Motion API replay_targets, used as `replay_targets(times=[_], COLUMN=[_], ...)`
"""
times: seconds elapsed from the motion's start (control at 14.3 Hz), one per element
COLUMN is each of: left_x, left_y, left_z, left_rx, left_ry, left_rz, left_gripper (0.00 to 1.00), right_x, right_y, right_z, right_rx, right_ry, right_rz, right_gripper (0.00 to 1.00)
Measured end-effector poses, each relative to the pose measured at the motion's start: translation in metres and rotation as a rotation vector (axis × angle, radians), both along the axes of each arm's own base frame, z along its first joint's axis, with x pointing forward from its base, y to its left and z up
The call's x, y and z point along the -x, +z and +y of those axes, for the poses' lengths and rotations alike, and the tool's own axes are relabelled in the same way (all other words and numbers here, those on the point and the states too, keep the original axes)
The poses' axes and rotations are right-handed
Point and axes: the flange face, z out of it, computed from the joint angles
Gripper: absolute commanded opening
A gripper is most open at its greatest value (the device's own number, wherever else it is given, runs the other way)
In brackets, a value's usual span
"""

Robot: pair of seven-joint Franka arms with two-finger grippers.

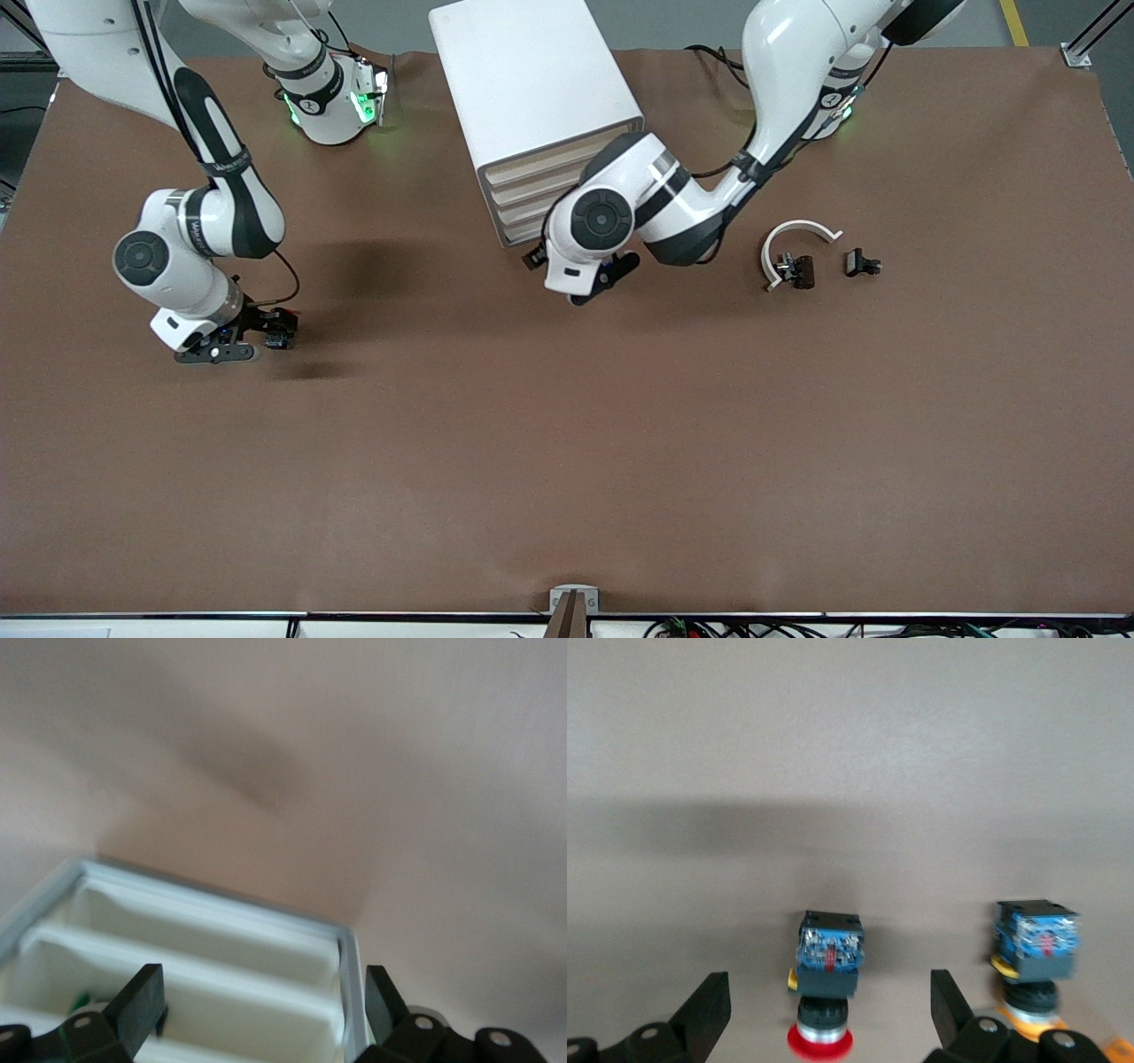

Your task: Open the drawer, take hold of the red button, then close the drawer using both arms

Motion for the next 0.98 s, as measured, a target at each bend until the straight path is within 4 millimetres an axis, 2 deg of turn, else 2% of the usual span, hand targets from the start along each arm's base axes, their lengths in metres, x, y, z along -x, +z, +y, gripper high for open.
replay_targets(times=[0.21,0.49,0.7,0.84,0.98], left_x=[-0.032,-0.050,-0.075,-0.089,-0.096], left_y=[0.004,0.018,0.043,0.061,0.078], left_z=[0.029,0.059,0.107,0.152,0.194], left_rx=[-0.034,-0.074,-0.077,-0.081,-0.081], left_ry=[0.002,-0.072,-0.125,-0.179,-0.236], left_rz=[-0.072,-0.118,-0.121,-0.110,-0.104], left_gripper=[1.00,1.00,1.00,1.00,1.00], right_x=[-0.028,-0.055,-0.073,-0.082,-0.089], right_y=[0.079,0.177,0.249,0.280,0.290], right_z=[-0.003,-0.004,-0.003,-0.003,-0.002], right_rx=[0.005,0.012,0.017,0.021,0.024], right_ry=[-0.028,-0.057,-0.063,-0.066,-0.066], right_rz=[0.070,0.086,0.051,0.024,0.007], right_gripper=[1.00,1.00,1.00,1.00,1.00])
